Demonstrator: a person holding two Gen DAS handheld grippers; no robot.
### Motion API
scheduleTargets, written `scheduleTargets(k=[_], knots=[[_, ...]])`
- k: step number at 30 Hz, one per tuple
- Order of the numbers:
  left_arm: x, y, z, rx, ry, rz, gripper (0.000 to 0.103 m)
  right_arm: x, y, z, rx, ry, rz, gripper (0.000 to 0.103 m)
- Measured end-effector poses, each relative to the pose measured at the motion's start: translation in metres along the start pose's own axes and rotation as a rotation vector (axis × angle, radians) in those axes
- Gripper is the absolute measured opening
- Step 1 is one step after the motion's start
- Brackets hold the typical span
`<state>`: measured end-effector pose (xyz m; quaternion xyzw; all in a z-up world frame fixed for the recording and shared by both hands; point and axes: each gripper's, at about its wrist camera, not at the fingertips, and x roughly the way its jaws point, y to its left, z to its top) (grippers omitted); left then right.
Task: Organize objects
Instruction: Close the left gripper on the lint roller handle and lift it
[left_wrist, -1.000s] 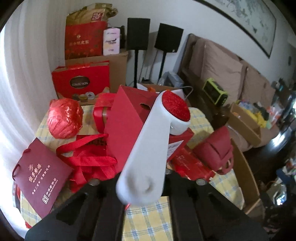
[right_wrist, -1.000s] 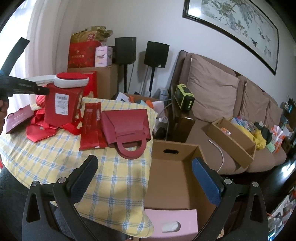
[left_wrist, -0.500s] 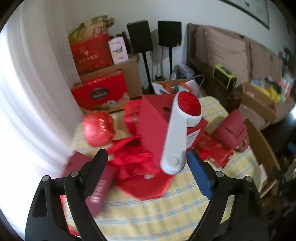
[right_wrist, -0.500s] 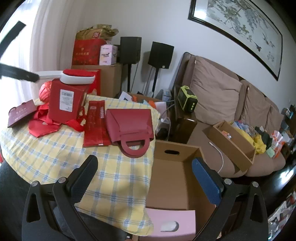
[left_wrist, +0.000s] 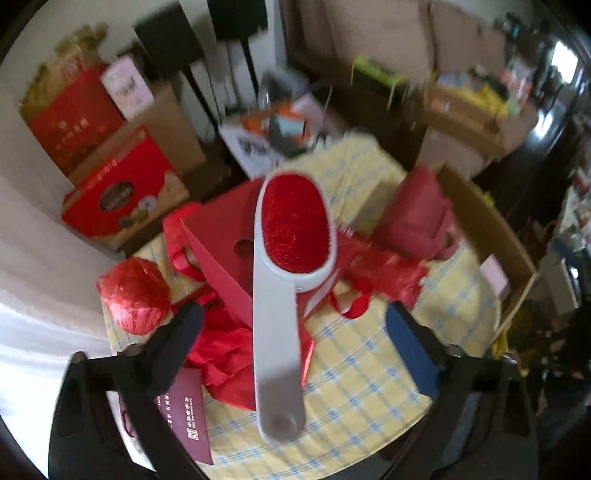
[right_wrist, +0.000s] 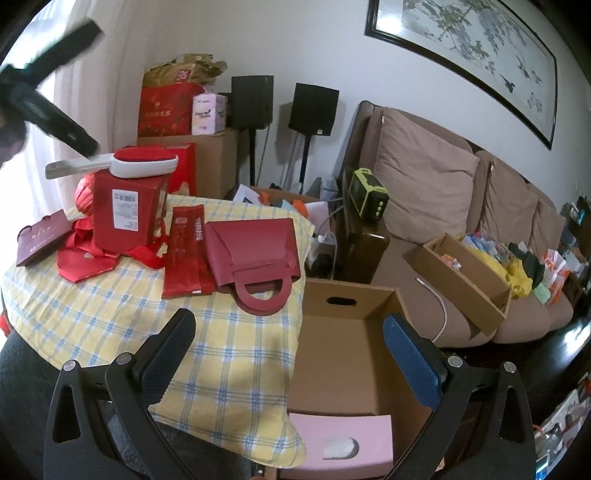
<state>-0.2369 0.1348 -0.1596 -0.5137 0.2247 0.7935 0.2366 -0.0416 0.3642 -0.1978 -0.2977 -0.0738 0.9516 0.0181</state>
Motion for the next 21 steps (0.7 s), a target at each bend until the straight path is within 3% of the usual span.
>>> scheduleTargets(k=[2,3,5,7,15,21], knots=[[0.017,-0.001,0.002,0.012,0.049,0.056,0.066,0.0,0.001,0.0,-0.003,0.006,-0.004,0.102],[0.021,-0.003,0.0,0.02,0.063,0.082,0.061,0.001,0.002,-0.001,-0.008,0.01,-0.009,0.102],[0.027,-0.007,-0.006,0.031,0.081,0.076,0.034,0.001,0.002,-0.002,-0.015,0.013,-0.016,0.102],[0.024,-0.008,-0.011,0.014,0.066,0.073,0.024,0.002,0.001,-0.002,-0.015,0.015,-0.014,0.102],[-0.022,-0.007,-0.034,-0.046,-0.065,0.042,0.023,0.0,0.001,-0.002,-0.007,0.007,-0.007,0.102],[-0.059,-0.019,-0.088,-0.056,-0.14,0.068,0.023,-0.001,0.002,-0.001,-0.014,0.006,-0.006,0.102]])
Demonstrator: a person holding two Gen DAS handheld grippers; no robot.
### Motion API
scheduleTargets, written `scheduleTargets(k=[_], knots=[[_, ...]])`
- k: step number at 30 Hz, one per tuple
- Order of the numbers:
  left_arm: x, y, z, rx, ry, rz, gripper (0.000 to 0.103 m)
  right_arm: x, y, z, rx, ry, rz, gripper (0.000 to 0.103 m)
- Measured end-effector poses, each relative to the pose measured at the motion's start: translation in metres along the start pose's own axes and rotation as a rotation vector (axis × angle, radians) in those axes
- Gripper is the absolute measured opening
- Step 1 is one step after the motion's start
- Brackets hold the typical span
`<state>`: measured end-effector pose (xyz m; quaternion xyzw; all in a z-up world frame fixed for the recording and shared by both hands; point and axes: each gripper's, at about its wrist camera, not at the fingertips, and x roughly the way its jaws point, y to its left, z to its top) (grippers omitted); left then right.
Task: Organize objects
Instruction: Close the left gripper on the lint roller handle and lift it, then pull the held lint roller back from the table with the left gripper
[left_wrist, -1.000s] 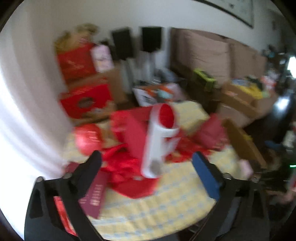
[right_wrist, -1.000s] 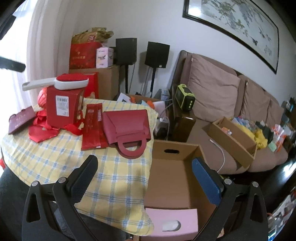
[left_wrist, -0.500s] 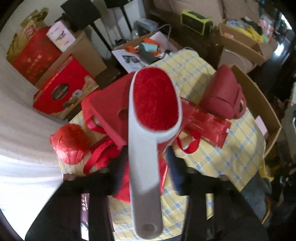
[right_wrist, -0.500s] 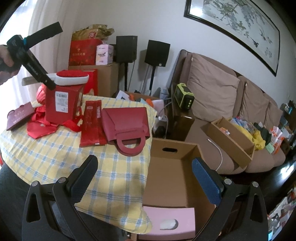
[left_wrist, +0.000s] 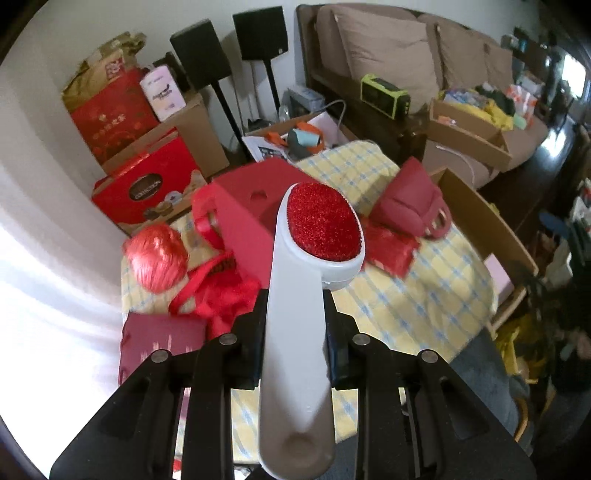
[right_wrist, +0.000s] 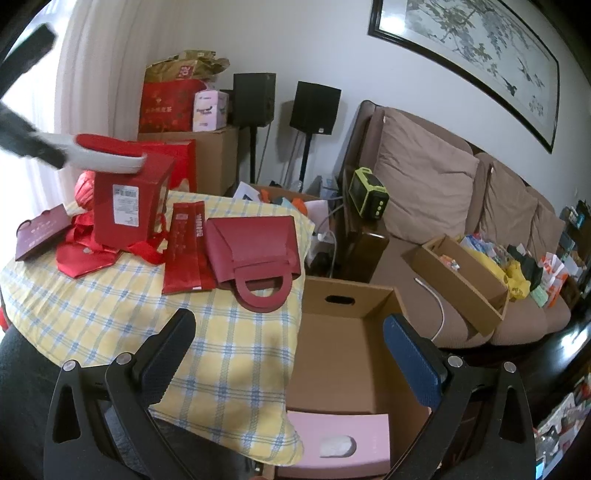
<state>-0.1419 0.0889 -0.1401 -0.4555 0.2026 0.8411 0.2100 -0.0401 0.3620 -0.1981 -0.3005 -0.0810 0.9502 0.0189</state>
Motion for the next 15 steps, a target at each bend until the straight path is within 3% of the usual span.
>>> scheduleTargets(k=[5,9,11,15], knots=[[-0.005,-0.021,-0.067,-0.021,0.028,-0.034,0.023,-0.003,0.0,0.001,0.021,-0.003,0.015,0.102],[0.028,-0.038,-0.104,-0.025,0.125,-0.095,0.023,0.0,0.001,0.001,0.047,0.013,0.042,0.102],[0.048,-0.046,-0.114,-0.011,0.172,-0.078,0.023,0.002,0.003,0.001,0.05,0.028,0.043,0.102],[0.062,-0.059,-0.118,0.042,0.181,-0.015,0.023,0.001,0.012,-0.002,0.023,0.018,0.059,0.102]])
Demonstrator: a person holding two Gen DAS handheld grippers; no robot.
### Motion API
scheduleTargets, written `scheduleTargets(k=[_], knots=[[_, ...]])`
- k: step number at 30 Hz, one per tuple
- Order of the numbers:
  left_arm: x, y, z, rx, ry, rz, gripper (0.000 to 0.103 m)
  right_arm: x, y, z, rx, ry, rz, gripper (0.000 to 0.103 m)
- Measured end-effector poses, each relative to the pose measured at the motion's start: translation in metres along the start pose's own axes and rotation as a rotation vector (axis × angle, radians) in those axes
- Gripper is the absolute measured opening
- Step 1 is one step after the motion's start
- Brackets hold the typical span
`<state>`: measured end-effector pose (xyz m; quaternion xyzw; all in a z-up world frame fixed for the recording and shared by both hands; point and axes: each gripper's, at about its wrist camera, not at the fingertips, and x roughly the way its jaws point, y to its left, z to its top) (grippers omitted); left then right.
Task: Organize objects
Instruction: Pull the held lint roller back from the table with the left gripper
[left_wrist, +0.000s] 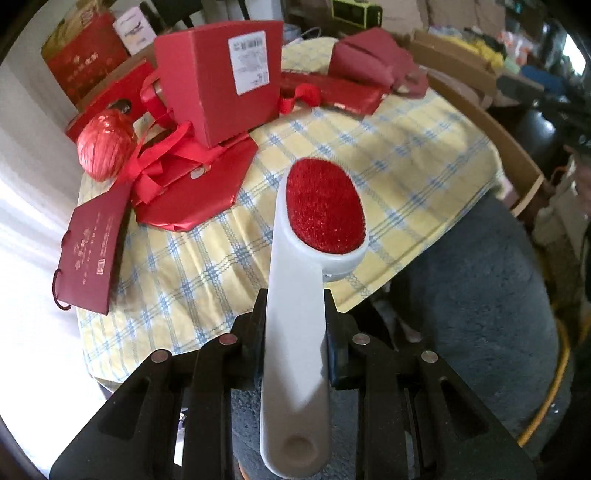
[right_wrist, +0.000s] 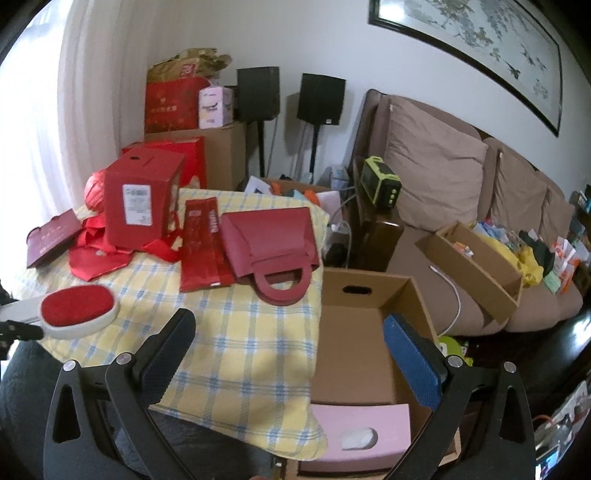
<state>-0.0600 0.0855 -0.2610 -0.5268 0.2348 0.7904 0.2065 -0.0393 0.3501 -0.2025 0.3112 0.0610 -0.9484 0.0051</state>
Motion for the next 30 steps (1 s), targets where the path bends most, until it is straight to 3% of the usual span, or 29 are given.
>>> scheduleTargets(k=[4,5,6,8,10,14,17,19,21,22,23,27,30], knots=[[0.009,0.005,-0.002,-0.004,0.031,-0.023,0.028,0.002,0.01,-0.005,-0.046,-0.018,0.03,0.102],[0.011,0.006,-0.005,-0.006,0.036,-0.019,0.046,0.005,0.012,-0.006,-0.056,-0.012,0.03,0.102],[0.011,0.008,-0.005,-0.005,0.035,-0.013,0.055,0.008,0.014,-0.007,-0.061,-0.005,0.027,0.102],[0.01,0.008,-0.002,0.016,0.007,-0.007,0.091,0.015,0.017,-0.009,-0.068,0.014,0.024,0.102],[0.01,0.006,0.003,0.039,-0.012,-0.004,0.1,0.023,0.018,-0.012,-0.066,0.035,0.029,0.102],[0.024,0.008,0.02,0.001,0.011,-0.045,0.101,0.034,0.019,-0.017,-0.052,0.062,0.039,0.102],[0.043,0.015,0.033,-0.114,0.06,-0.066,0.101,0.035,0.019,-0.017,-0.055,0.067,0.042,0.102],[0.054,0.02,0.038,-0.18,0.067,-0.118,0.1,0.034,0.02,-0.017,-0.063,0.063,0.031,0.102],[0.063,0.022,0.037,-0.218,0.077,-0.14,0.089,0.033,0.019,-0.017,-0.065,0.059,0.023,0.102],[0.061,0.021,0.035,-0.215,0.044,-0.123,0.08,0.033,0.017,-0.017,-0.062,0.058,0.02,0.102],[0.057,0.02,0.033,-0.207,0.014,-0.121,0.059,0.033,0.015,-0.017,-0.056,0.056,0.018,0.102],[0.052,0.029,0.028,-0.263,-0.014,-0.16,0.056,0.037,0.009,-0.019,-0.019,0.064,0.034,0.102],[0.05,0.038,0.024,-0.3,-0.03,-0.199,0.056,0.036,-0.001,-0.018,0.06,0.061,0.14,0.102]])
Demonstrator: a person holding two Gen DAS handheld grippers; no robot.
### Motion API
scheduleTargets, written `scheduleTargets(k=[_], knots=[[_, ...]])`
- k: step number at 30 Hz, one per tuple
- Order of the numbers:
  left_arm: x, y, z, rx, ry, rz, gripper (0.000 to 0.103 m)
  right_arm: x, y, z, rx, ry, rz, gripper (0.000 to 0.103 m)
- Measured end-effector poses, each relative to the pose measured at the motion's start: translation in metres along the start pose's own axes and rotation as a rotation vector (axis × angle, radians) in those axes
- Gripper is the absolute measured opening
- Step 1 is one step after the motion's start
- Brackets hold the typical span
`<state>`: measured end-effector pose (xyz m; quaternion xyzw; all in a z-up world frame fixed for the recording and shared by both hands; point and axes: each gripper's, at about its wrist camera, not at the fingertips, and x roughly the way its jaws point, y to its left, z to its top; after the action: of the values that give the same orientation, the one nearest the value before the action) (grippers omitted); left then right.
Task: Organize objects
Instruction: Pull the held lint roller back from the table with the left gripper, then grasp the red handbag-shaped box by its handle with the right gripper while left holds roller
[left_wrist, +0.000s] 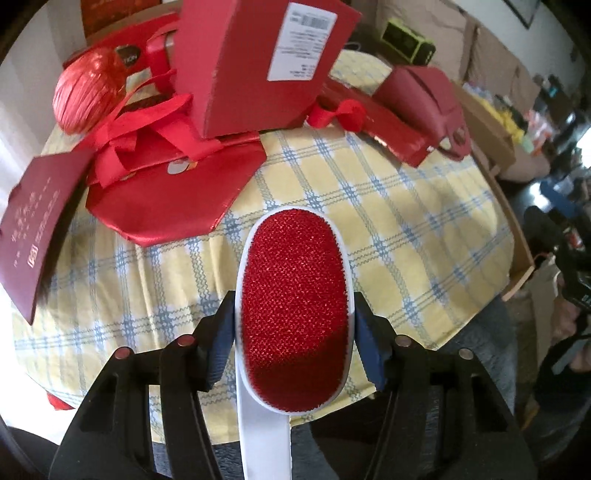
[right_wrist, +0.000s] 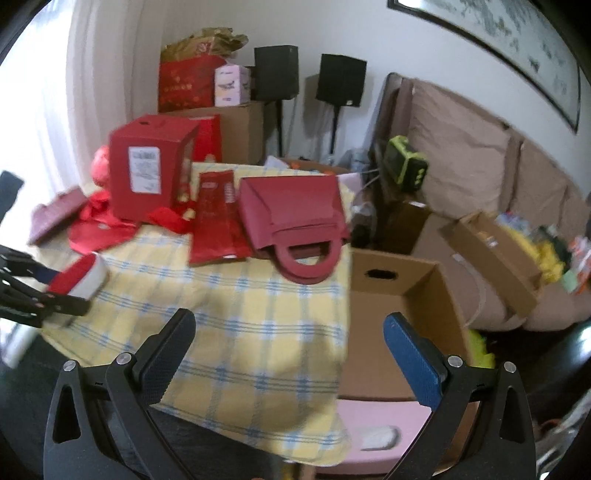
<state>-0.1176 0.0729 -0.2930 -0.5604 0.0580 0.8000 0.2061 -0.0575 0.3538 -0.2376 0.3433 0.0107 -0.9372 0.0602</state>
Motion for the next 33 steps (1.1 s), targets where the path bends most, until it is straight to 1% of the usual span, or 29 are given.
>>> scheduleTargets(k=[2,3,5,8,11,12,13,15,17,18,20,22,23,24,25,26,27,28,29,30,33], knots=[[-0.004,0.002,0.0,-0.009,-0.013,-0.016,0.056,-0.001,-0.006,0.005,0.056,0.002,0.051,0.102],[-0.006,0.003,0.0,-0.011,-0.021,-0.025,0.056,0.0,-0.01,0.009,0.086,0.017,0.068,0.102],[-0.006,0.007,0.002,-0.011,-0.034,-0.04,0.056,0.001,-0.015,0.02,0.118,0.039,0.085,0.102],[-0.009,0.002,0.0,0.005,-0.054,-0.061,0.056,0.004,-0.015,0.039,0.074,0.038,0.068,0.102],[-0.009,-0.005,0.003,0.025,-0.066,-0.074,0.056,0.018,-0.013,0.054,-0.039,0.036,0.02,0.102],[-0.009,-0.006,0.004,0.027,-0.07,-0.081,0.056,0.028,-0.013,0.058,-0.072,0.065,-0.019,0.102],[-0.01,-0.005,0.004,0.027,-0.075,-0.087,0.056,0.037,-0.016,0.059,-0.07,0.098,-0.041,0.102],[-0.013,-0.003,0.003,0.025,-0.083,-0.089,0.056,0.058,-0.031,0.059,-0.001,0.172,-0.062,0.102],[-0.016,0.002,0.003,0.017,-0.097,-0.092,0.056,0.077,-0.054,0.056,0.139,0.23,-0.061,0.102],[-0.015,0.002,0.004,0.014,-0.1,-0.094,0.056,0.087,-0.066,0.053,0.227,0.259,-0.069,0.1],[-0.016,0.007,0.004,0.006,-0.106,-0.102,0.056,0.096,-0.078,0.05,0.314,0.273,-0.068,0.096],[-0.016,0.014,0.003,-0.003,-0.11,-0.109,0.056,0.104,-0.081,0.051,0.352,0.271,-0.039,0.086],[-0.016,0.016,0.003,-0.006,-0.11,-0.11,0.056,0.109,-0.081,0.051,0.352,0.275,-0.037,0.082],[-0.015,0.018,0.003,-0.008,-0.11,-0.111,0.056,0.112,-0.08,0.053,0.347,0.28,-0.04,0.074],[-0.015,0.021,0.003,-0.013,-0.11,-0.117,0.056,0.115,-0.079,0.054,0.345,0.278,-0.038,0.069],[-0.015,0.024,0.003,-0.019,-0.111,-0.124,0.056,0.116,-0.079,0.054,0.346,0.269,-0.032,0.066],[-0.015,0.025,0.002,-0.022,-0.111,-0.128,0.056,0.117,-0.078,0.054,0.345,0.262,-0.026,0.056],[-0.015,0.027,0.002,-0.023,-0.112,-0.133,0.056,0.118,-0.075,0.055,0.339,0.268,-0.032,0.038],[-0.015,0.028,0.002,-0.024,-0.113,-0.137,0.056,0.12,-0.073,0.056,0.326,0.272,-0.038,0.026],[-0.016,0.03,0.002,-0.027,-0.114,-0.141,0.056,0.119,-0.071,0.057,0.312,0.261,-0.038,0.018],[-0.017,0.033,0.001,-0.03,-0.115,-0.148,0.056,0.114,-0.065,0.062,0.279,0.211,-0.045,0.016]])
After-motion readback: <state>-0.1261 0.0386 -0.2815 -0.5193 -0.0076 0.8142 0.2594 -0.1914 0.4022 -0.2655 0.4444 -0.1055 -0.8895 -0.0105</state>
